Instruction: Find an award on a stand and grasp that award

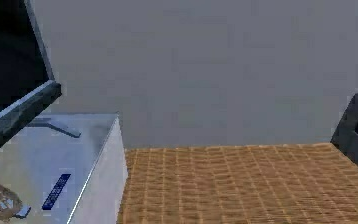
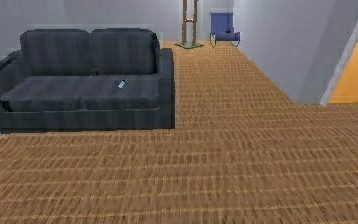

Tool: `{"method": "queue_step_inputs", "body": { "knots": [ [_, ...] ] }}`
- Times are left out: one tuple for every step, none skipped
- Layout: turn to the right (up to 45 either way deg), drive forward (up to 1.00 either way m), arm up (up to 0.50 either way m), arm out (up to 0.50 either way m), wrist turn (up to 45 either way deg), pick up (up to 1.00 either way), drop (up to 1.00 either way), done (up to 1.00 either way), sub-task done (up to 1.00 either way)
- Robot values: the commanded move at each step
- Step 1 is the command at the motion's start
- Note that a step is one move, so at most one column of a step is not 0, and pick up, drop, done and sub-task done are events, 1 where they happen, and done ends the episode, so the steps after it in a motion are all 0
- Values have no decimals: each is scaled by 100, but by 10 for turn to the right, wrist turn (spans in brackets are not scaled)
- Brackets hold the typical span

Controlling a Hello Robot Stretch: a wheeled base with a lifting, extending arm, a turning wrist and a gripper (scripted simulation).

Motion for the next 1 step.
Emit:
{"method": "queue_step_inputs", "body": {
  "knots": [
    [0,75,0,0,0,0,0,0,0]
  ]
}}
